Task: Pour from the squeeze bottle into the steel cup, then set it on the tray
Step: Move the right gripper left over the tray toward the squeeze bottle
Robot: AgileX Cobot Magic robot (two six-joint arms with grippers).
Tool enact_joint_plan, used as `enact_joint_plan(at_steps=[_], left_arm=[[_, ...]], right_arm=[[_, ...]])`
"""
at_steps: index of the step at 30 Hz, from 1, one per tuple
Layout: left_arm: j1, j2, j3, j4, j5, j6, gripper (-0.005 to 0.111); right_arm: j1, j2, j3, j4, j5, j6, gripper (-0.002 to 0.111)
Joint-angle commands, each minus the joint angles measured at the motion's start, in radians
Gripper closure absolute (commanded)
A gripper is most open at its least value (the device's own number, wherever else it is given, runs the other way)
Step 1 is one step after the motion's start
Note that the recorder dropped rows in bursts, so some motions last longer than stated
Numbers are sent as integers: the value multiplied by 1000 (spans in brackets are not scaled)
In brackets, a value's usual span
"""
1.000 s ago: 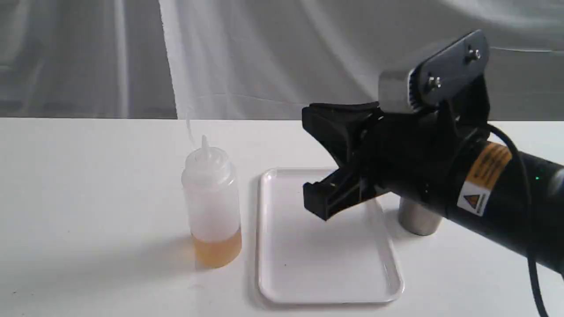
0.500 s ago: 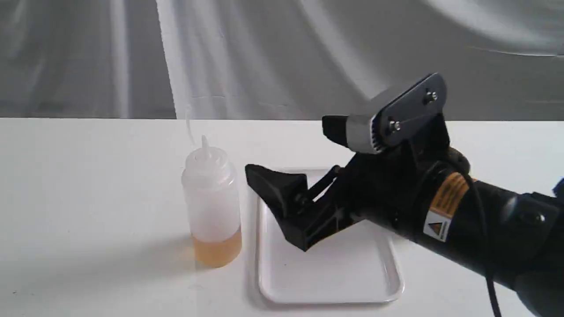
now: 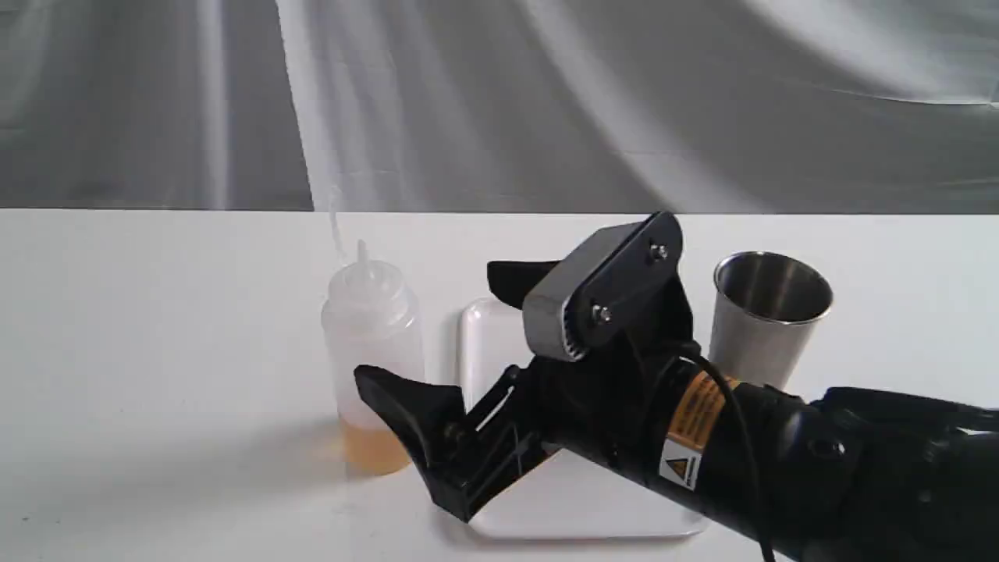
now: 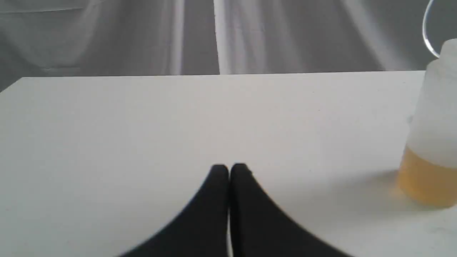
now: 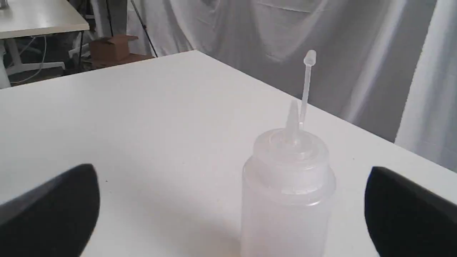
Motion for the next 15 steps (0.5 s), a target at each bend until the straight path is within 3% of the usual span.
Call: enact_joint_plan(at_steps=[1, 15], left_arm=[[-8, -3, 4, -1, -9, -3, 107], [-8, -3, 4, -1, -9, -1, 107]], right_arm=[[1, 36, 5, -3, -69, -13, 3], [-9, 207, -123, -47, -67, -13, 3]])
